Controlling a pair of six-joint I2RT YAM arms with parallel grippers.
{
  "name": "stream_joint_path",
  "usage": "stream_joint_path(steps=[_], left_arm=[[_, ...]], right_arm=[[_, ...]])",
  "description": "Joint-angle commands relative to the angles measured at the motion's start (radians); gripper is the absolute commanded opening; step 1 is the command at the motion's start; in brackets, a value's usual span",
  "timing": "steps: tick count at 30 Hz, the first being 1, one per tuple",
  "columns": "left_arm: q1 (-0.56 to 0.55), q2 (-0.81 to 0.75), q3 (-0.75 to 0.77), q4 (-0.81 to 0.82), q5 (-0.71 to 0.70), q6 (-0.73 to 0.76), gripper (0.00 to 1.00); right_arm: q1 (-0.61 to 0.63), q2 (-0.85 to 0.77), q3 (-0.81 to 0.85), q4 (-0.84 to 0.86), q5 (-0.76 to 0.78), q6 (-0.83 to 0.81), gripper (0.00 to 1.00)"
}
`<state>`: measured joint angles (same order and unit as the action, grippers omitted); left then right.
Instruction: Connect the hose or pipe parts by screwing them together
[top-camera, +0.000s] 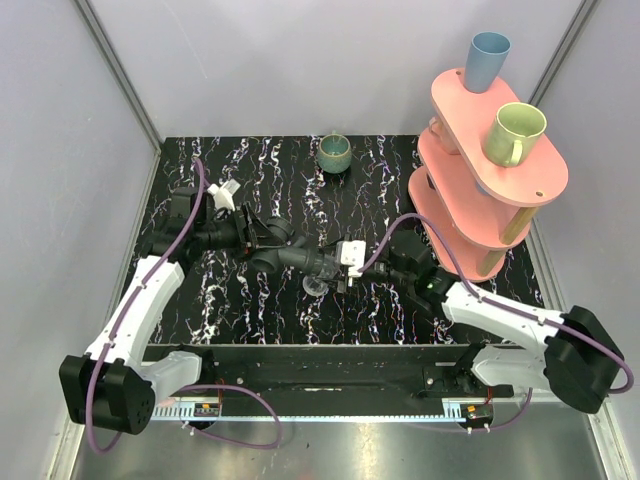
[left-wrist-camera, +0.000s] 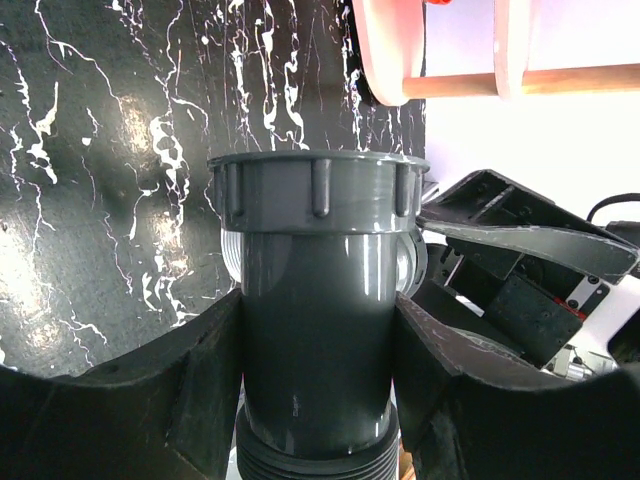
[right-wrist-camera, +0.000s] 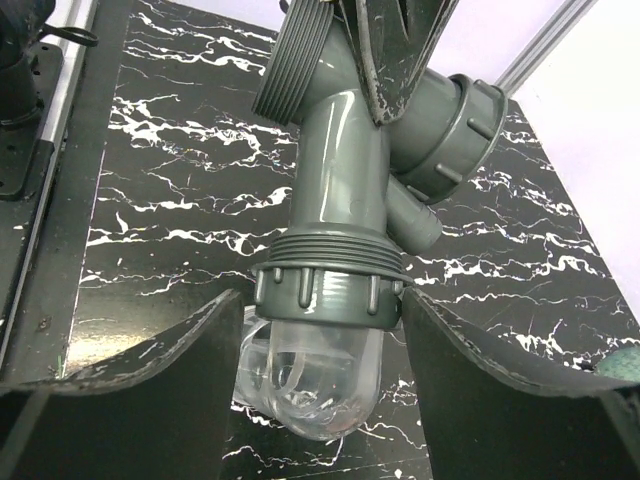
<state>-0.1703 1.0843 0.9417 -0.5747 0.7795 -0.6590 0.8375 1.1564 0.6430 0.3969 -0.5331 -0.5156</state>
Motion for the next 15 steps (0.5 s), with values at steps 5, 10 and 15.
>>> stream_joint_path(steps=[5, 10, 15], left_arm=[[-0.001, -0.012, 0.034, 0.101, 0.093, -0.056, 0.0], [-0.001, -0.012, 0.008, 0.15, 0.11, -0.09, 0.0], [-0.003, -0.041, -0.029, 0.226, 0.151, -0.115, 0.0]], right_arm=[[0.02, 0.095, 0.02, 0.091, -0.038, 0.025, 0.76], [0.02, 0.127, 0.015, 0.14, -0.048, 0.046, 0.77], [0.02, 0.163, 0.02, 0.247, -0.033, 0.161, 0.78]])
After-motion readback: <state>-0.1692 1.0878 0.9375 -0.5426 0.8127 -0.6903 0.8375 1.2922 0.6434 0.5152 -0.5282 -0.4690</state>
